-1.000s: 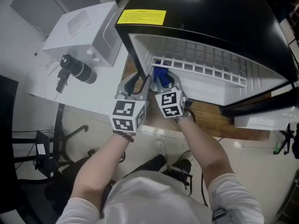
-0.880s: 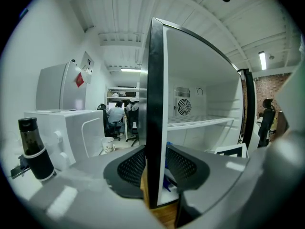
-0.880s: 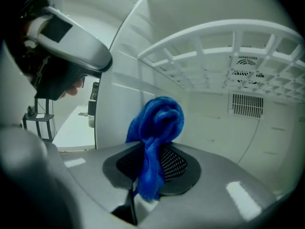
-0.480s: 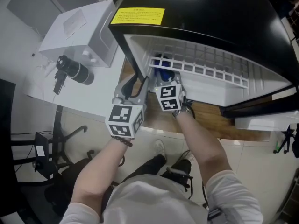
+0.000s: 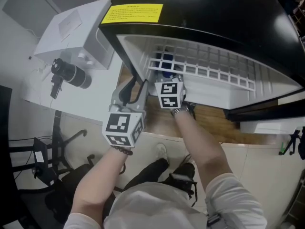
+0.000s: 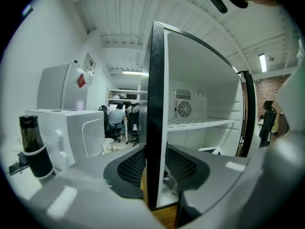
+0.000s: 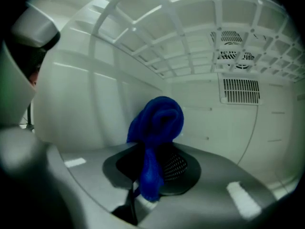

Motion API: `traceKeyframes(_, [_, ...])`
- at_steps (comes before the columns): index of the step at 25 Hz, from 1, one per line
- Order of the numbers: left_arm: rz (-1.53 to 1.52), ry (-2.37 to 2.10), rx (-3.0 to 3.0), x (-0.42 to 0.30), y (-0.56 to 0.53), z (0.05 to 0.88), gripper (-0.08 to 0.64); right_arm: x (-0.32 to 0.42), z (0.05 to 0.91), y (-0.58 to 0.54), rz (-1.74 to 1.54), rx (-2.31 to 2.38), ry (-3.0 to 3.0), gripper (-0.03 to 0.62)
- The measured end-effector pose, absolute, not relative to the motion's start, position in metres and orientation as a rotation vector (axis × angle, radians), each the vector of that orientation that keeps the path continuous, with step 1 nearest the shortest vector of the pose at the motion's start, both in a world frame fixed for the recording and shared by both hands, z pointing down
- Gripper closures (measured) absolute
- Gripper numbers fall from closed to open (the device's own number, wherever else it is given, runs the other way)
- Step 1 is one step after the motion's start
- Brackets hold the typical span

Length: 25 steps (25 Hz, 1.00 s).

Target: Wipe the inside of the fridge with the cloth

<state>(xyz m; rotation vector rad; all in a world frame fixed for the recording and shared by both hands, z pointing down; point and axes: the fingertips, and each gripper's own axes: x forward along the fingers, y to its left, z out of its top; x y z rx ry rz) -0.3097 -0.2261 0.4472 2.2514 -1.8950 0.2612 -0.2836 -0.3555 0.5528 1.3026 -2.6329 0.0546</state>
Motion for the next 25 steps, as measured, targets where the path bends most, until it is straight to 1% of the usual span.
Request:
traceKeyframes(14, [0.236, -1.963, 2.236, -0.309, -0.226, 0.447, 0.433, -0.284, 0.547, -0.381, 0.050, 1.380, -2.631, 0.512])
traceKeyframes(25, [0.271, -1.972, 2.241, -0.309, -0.221, 0.448, 0.439, -0.278, 0.547, -0.402, 0.061, 1.428, -2.593, 0.511])
